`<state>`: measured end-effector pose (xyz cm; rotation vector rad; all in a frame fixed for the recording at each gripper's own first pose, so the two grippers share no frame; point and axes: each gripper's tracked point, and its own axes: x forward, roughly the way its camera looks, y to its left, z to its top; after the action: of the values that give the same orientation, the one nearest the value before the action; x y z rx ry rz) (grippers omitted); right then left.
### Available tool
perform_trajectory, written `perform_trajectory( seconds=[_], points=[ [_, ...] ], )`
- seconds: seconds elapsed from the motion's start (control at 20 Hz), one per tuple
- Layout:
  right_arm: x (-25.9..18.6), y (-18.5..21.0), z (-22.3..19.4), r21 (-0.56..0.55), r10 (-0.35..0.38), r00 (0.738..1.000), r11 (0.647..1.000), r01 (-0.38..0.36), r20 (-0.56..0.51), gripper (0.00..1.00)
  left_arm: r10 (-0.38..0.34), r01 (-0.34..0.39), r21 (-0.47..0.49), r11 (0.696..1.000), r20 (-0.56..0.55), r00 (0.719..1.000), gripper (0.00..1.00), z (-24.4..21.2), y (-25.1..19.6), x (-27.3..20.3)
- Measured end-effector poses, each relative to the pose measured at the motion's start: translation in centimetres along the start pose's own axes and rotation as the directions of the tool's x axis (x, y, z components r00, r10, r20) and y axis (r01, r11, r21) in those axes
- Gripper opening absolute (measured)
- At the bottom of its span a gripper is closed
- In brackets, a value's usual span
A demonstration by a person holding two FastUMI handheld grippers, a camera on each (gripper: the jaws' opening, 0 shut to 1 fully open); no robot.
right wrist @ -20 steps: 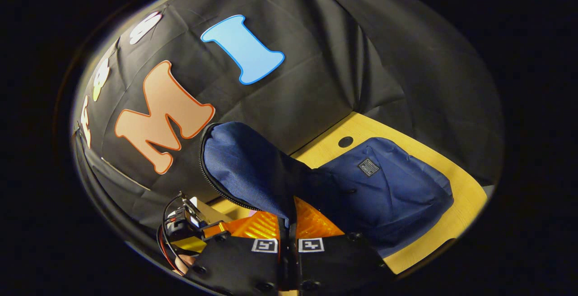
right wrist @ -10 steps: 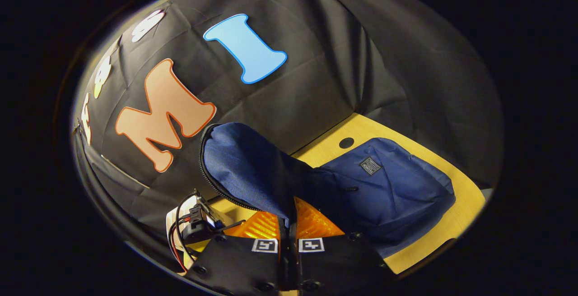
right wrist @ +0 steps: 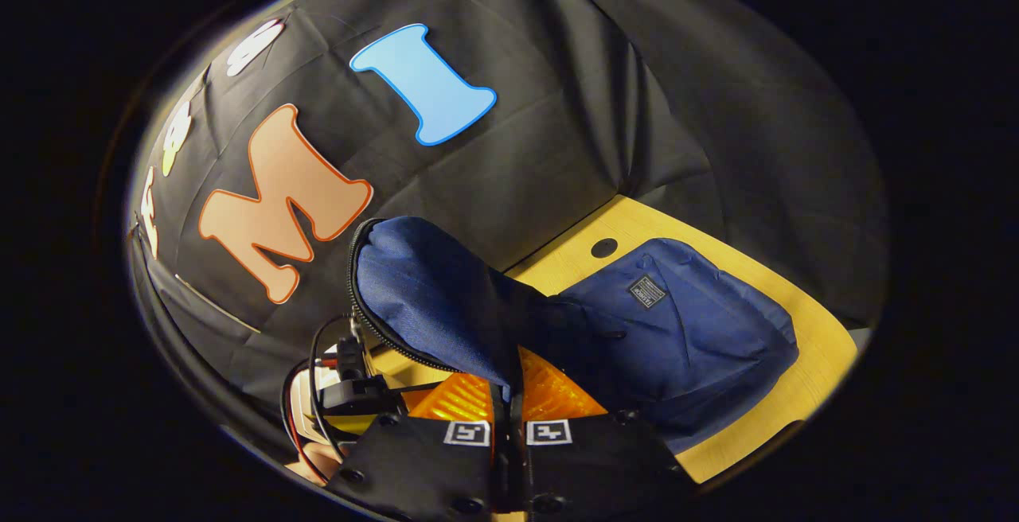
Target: Open the schoolbag, grab two books from the bookshelf and put them into the schoolbag.
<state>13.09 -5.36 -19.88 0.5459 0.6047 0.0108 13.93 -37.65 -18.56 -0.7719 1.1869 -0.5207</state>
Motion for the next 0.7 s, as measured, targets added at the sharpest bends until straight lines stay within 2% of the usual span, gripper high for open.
perform_trajectory(
  seconds=[0.05,0.1,0.15,0.2,0.3,0.35,0.4,0.45,0.65,0.7],
  points=[
    [0.0,0.0,0.0,-0.008,-0.001,1.0,1.0,0.001,0.0,0.03,0.061,-0.061,0.079,0.995,0.003,0.998,0.77,0.4,0.1,-0.6],
    [0.0,0.0,-0.1,-0.016,-0.004,1.0,1.0,0.004,0.0,0.03,0.117,-0.121,0.166,0.979,0.029,0.993,0.79,1.1,0.2,-1.3],
    [0.0,-0.1,-0.1,-0.019,-0.003,1.0,1.0,0.003,0.001,0.03,0.163,-0.174,0.262,0.949,0.065,0.985,0.87,1.9,-0.2,-2.5],
    [0.0,0.0,-0.3,-0.02,-0.003,1.0,1.0,0.003,0.0,0.04,0.193,-0.232,0.356,0.905,0.142,0.971,0.81,3.4,-0.2,-3.7],
    [0.1,0.0,-0.5,-0.018,-0.002,1.0,1.0,0.002,0.0,0.03,0.218,-0.325,0.503,0.801,0.261,0.94,0.81,6.0,0.0,-5.6],
    [0.2,0.0,-0.5,-0.017,-0.001,1.0,1.0,0.001,-0.001,0.03,0.214,-0.362,0.55,0.752,0.316,0.924,0.87,7.0,-0.5,-6.6],
    [0.1,0.0,-0.5,-0.018,0.0,1.0,1.0,0.0,0.0,0.04,0.209,-0.398,0.575,0.715,0.367,0.906,0.81,8.1,-0.8,-7.7],
    [0.1,0.0,-0.4,-0.021,0.001,1.0,1.0,-0.001,0.0,0.03,0.201,-0.429,0.59,0.684,0.412,0.889,0.81,9.1,-1.1,-8.9],
    [0.1,0.0,-0.7,-0.034,0.005,1.0,0.999,-0.005,-0.003,0.02,0.147,-0.542,0.602,0.587,0.579,0.802,0.82,12.9,-2.1,-15.1],
    [0.1,0.1,-1.1,-0.039,0.006,1.0,0.999,-0.006,-0.006,0.03,0.115,-0.559,0.601,0.571,0.617,0.779,0.81,13.4,-2.7,-16.4]
  ],
)
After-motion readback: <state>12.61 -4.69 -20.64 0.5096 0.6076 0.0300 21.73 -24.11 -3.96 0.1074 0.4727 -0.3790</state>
